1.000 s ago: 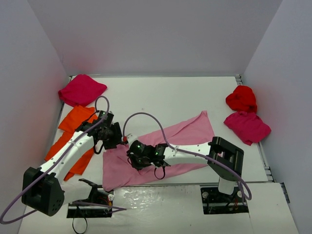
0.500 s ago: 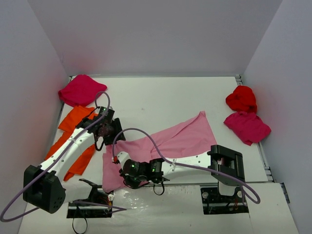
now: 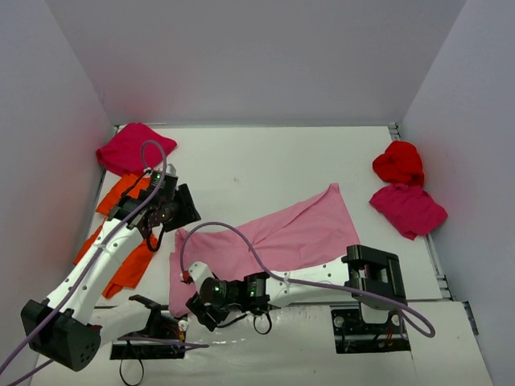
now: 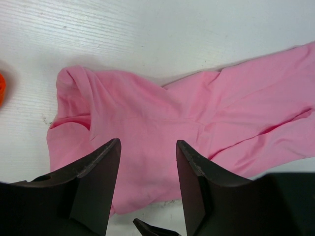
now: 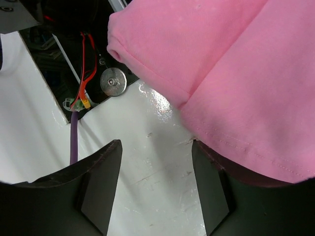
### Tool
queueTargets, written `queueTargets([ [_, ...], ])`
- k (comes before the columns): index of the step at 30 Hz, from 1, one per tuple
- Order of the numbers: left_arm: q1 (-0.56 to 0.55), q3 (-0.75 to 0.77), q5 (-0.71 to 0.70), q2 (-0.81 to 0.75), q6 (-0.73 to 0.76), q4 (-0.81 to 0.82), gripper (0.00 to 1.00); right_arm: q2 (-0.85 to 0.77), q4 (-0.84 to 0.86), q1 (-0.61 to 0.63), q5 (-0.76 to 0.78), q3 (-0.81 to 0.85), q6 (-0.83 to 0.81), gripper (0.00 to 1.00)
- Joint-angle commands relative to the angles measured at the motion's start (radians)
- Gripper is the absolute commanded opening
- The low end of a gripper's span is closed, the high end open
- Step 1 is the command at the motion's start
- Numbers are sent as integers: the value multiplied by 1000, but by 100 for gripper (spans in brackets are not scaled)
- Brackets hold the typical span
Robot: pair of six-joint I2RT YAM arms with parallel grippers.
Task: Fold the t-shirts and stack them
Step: Fold the tshirt
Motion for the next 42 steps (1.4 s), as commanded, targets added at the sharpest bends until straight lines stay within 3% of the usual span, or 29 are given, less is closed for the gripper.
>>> queueTargets([
  [1,-1,16,-19,-38,-4,-10,46,-128,37,2,156,29,23,47],
  [3,-2,4,-9,-68,-4,10,46,-204,9,-20,271,-5,50,26],
  [5,-1,-34,31,-93,-19,47,46,-264,-6,-97,284,-52,72,5],
  [6,-2,-57,55,-97,-30,69,45,-291,-11,-146,270,-78,80,0],
  [10,-7,-163,188,-64,-99,180,41,-374,-18,-363,211,-158,62,0],
  [14,-15,-216,214,-34,-127,240,4,-361,-37,-503,138,-175,29,0],
  [15,-15,-217,213,-26,-126,244,1,-347,-38,-525,129,-172,18,0],
  [30,-13,-68,67,176,-40,179,0,-120,-37,-621,65,-82,-77,0],
  [34,-13,14,-1,330,-18,113,0,-111,-28,-632,41,-71,-83,0],
  [38,-14,73,17,455,-5,109,0,-77,-12,-634,11,-48,-84,0],
  [42,-16,92,-5,499,-14,71,0,-42,5,-636,-31,-14,-100,0],
])
